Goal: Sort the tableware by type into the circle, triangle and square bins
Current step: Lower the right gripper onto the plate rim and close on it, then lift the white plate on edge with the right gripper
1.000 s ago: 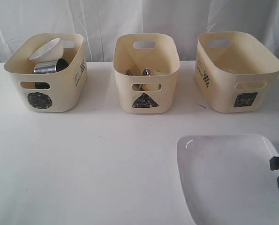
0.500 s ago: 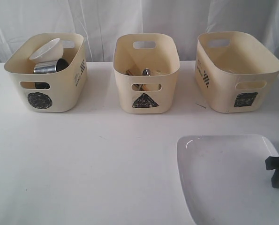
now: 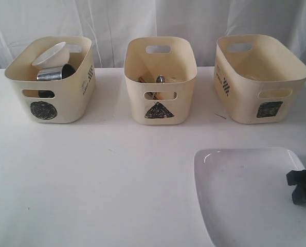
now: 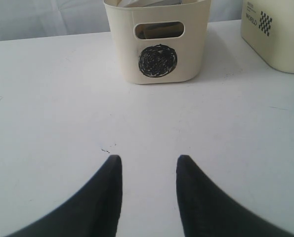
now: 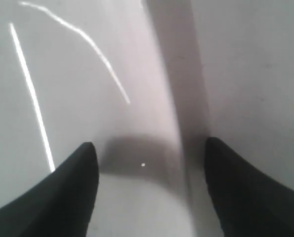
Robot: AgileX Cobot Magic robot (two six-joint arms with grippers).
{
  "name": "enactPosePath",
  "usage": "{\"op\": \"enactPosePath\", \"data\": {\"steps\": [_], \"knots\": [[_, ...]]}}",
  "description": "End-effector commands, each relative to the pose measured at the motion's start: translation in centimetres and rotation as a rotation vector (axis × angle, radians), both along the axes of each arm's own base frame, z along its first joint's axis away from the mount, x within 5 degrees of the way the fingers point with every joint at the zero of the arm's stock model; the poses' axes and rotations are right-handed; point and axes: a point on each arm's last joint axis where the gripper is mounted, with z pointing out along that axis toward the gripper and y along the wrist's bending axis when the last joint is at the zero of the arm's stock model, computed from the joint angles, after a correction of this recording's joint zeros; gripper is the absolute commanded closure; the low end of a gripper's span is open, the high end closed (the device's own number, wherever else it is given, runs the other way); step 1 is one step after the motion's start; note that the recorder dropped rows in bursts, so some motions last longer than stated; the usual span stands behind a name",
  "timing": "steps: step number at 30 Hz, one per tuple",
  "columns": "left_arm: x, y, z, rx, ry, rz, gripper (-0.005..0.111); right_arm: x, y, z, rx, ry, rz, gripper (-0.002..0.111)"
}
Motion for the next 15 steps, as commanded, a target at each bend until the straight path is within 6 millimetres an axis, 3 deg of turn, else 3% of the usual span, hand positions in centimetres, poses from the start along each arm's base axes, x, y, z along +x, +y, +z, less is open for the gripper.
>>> {"op": "enactPosePath", "data": {"steps": [1, 8, 14, 15], "knots": [[-0.03, -0.03, -0.14, -0.005, 0.003, -0.003, 0.065, -1.29, 1.53, -1.07, 0.168, 0.131, 0.030, 0.060], [-0.03, -0.03, -0.14, -0.005, 0.003, -0.003, 0.065, -1.37, 1.87, -0.97, 0.207, 0.138, 0.037, 0.079], [-0.03, -0.03, -0.14, -0.005, 0.003, -0.003, 0.065, -1.46, 1.93, -0.96, 0.213, 0.147, 0.042, 0.108], [-0.03, -0.03, -0.14, -0.005, 0.003, -0.003, 0.065, -1.51, 1.97, -0.95, 0.218, 0.152, 0.044, 0.108]]}}
